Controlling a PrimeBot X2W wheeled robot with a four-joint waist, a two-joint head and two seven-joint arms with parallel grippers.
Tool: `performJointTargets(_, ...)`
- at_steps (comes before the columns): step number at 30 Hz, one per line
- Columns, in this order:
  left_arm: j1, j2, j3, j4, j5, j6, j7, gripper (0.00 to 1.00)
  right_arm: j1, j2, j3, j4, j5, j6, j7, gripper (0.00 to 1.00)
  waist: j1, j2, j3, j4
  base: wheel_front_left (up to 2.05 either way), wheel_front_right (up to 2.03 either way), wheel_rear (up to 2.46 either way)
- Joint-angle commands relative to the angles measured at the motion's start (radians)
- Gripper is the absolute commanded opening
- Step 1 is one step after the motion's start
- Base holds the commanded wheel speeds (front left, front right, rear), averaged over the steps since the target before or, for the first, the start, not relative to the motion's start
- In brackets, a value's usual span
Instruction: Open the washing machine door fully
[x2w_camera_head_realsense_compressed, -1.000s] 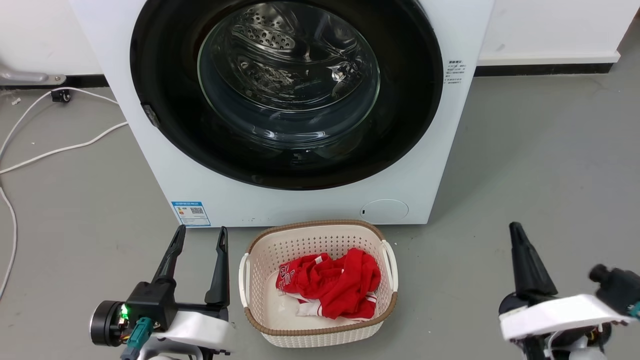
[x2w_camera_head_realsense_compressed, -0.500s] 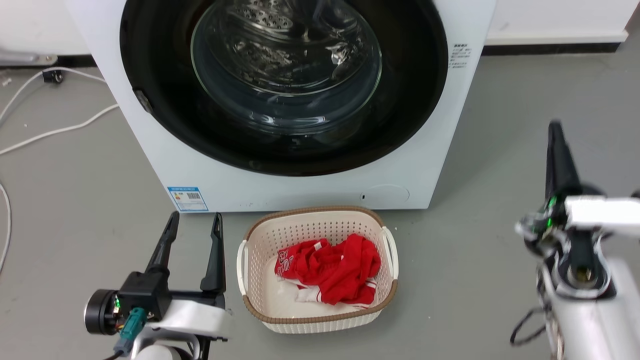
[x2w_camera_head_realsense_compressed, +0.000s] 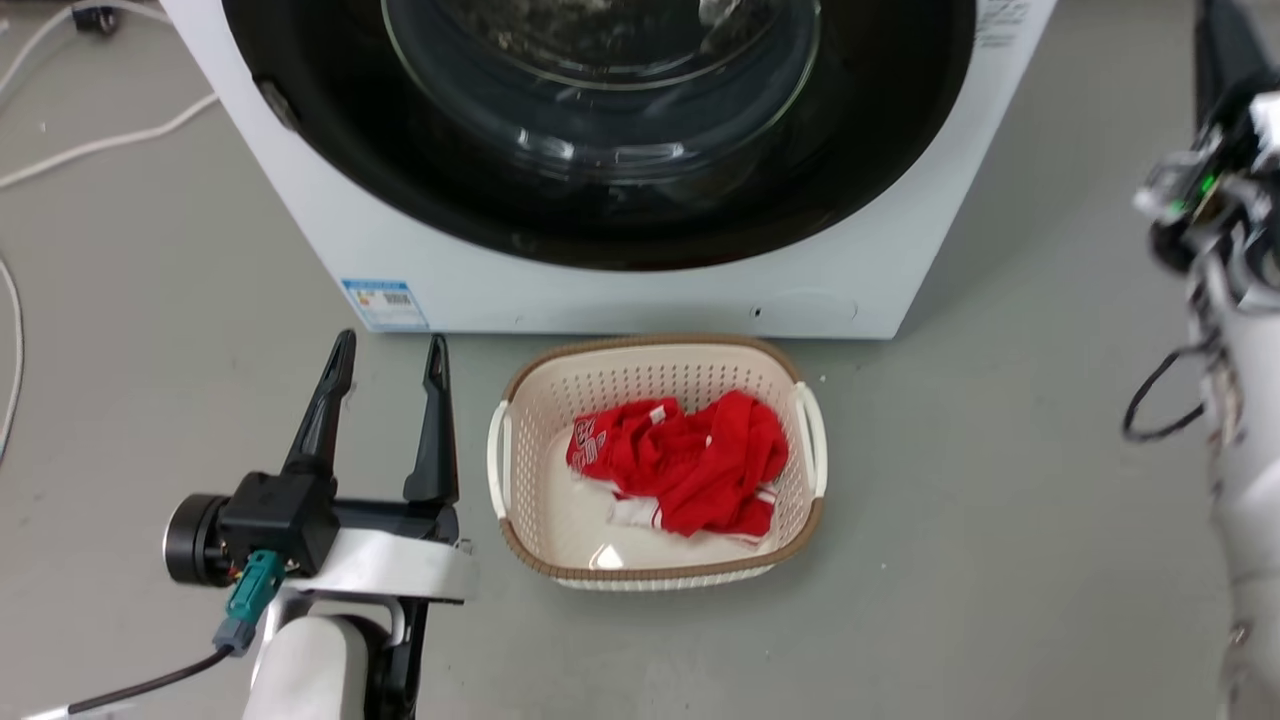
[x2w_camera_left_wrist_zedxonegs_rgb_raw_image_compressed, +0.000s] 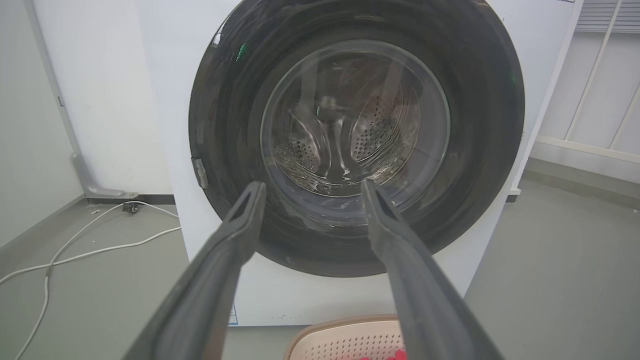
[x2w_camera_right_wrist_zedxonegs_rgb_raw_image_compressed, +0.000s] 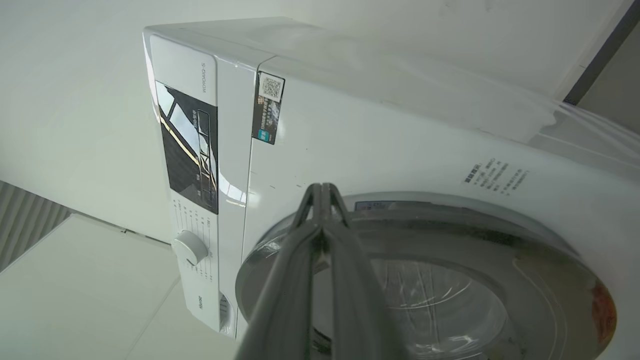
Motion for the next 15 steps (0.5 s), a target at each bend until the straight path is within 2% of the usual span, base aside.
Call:
performJointTargets(1,-0.022,-0.001,-0.005,-0.005,-0.001,-0.004,-0.002,1.00,-0.063,-0.019,0.007,0.045,-0.018,0.000,0.013,0.00,-0.0001,0.0000,0.040,0.019,0.00,0.00,0.00)
performJointTargets(7,-0.071,-0.002,-0.021,-0.017,0.008,-0.011,-0.002,1.00,-0.257,-0.063,0.046,0.196,-0.065,0.000,0.112,0.00,-0.0001,0.0000,0.113,0.041,0.00,0.00,0.00)
performJointTargets(15,-0.114,-0.003,-0.036,-0.035,0.008,-0.015,-0.003,1.00,-0.452,-0.087,0.115,0.350,-0.136,0.000,0.263,0.00,-0.0001,0.0000,0.197,0.065,0.00,0.00,0.00)
